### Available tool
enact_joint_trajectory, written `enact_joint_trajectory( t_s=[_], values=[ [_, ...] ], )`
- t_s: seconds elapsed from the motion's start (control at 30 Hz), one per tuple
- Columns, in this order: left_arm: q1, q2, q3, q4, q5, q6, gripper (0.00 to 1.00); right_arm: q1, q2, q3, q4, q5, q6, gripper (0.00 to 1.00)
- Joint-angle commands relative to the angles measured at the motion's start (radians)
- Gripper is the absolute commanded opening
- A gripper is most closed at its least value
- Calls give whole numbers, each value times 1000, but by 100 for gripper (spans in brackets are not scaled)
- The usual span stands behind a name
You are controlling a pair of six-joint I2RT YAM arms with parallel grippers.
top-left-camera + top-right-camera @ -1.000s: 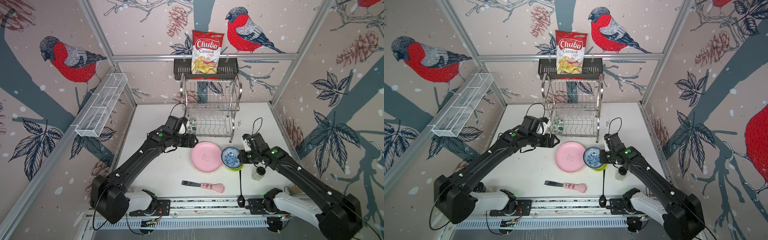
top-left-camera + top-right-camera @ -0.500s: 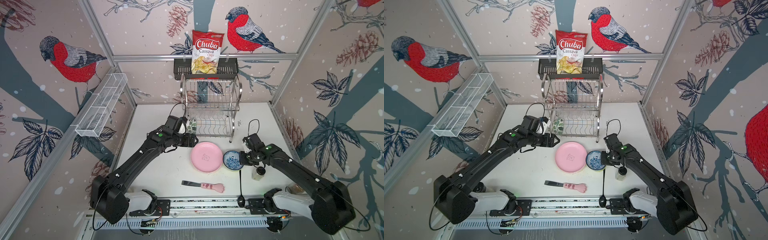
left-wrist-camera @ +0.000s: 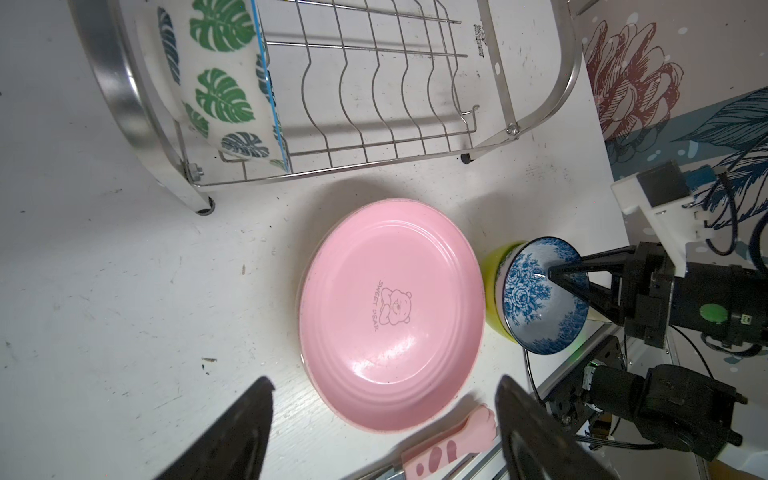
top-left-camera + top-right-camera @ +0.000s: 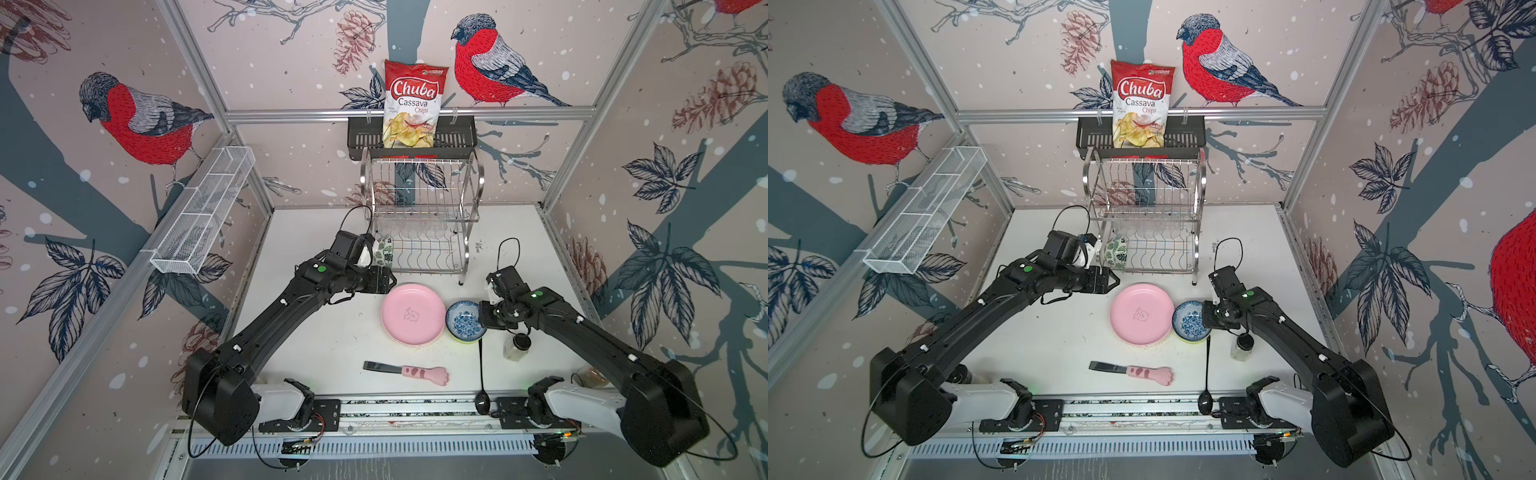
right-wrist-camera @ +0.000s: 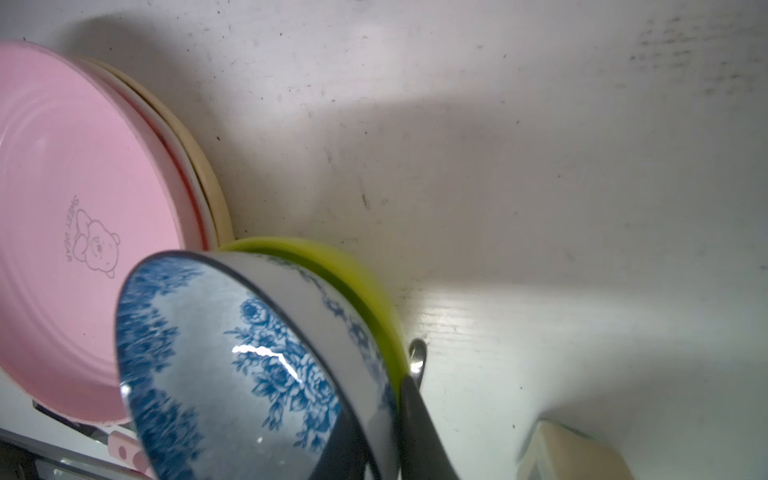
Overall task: Unload the mixed dishes from the dish rack
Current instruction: 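Move the blue-floral bowl onto the lime-green bowl with the right gripper, then lower the blue-floral bowl into the lime-green bowl and open the right gripper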
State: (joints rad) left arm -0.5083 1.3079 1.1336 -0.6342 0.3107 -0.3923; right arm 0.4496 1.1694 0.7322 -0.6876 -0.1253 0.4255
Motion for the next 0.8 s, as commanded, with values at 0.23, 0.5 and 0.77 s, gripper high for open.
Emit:
enact_joint_trajectory(
  t_s=[0.23, 0.5, 0.77],
  values=[
    [4, -5, 3, 27, 0, -3, 83, -24, -40, 8, 9, 3, 12, 24],
    [5, -9, 0, 28, -2, -11, 83, -44, -62, 30, -15, 24, -1, 19],
    [6, -4, 3, 32, 1, -17, 83, -52, -43, 16, 4, -9, -4, 10]
  ],
)
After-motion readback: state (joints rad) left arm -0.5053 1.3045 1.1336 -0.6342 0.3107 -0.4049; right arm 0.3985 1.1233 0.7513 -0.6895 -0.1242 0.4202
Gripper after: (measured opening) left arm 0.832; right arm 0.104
